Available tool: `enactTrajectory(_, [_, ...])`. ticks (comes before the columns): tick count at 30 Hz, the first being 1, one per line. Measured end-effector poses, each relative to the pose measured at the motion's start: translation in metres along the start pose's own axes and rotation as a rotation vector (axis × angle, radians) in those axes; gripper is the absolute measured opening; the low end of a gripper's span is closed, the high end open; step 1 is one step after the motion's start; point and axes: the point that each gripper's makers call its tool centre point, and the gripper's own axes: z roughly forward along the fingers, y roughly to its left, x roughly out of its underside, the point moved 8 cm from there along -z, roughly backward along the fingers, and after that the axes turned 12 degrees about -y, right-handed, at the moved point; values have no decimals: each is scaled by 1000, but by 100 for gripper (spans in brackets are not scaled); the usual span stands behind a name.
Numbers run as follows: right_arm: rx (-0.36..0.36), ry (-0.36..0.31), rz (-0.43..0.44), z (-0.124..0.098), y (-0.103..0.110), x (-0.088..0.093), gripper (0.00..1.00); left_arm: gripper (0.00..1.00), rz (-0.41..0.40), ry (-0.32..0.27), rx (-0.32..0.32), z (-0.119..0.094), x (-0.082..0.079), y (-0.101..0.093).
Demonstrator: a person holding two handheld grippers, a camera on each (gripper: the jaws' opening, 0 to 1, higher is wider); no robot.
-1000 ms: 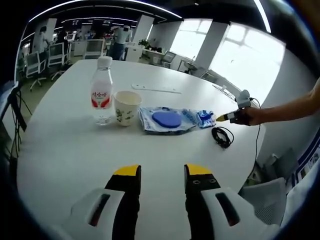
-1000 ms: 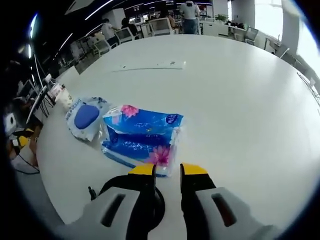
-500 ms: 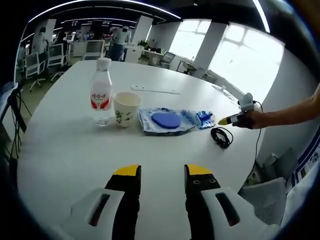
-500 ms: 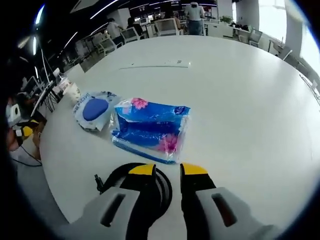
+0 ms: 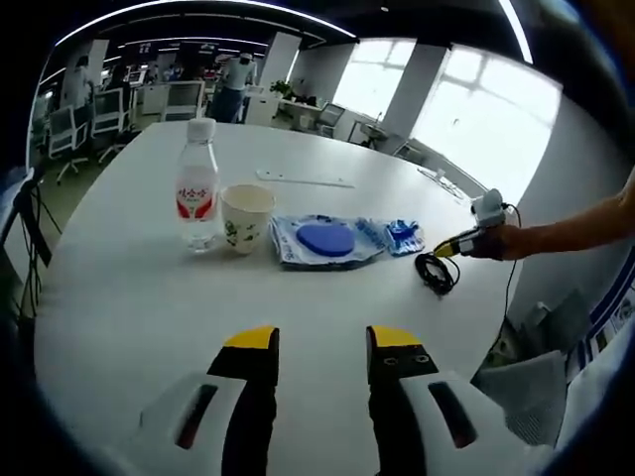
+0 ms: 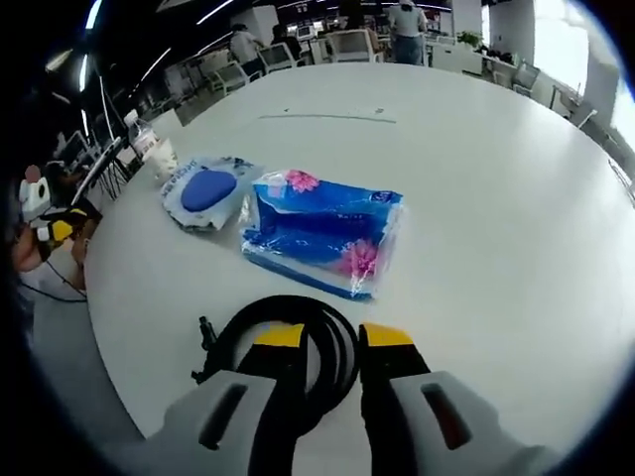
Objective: Arrange the tabletop items into an orderly group along one side of the table until the central work area is clear of visible clutter.
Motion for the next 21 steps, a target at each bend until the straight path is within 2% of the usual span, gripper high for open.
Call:
enactTrajectory(7, [-15, 65, -89, 5, 5, 7, 12, 33, 5, 2, 1, 0, 0, 0])
enactTrajectory(9, [17, 83, -131, 5, 3, 8, 8, 33, 3, 1, 1, 0, 0, 0])
enactTrajectory(12, [3, 75, -105, 5, 4, 8, 6, 33, 2, 2, 0, -1, 0, 0])
enactTrajectory(21, [-6, 58, -122, 4, 11, 3, 2, 33, -3, 3, 4, -1, 3, -1])
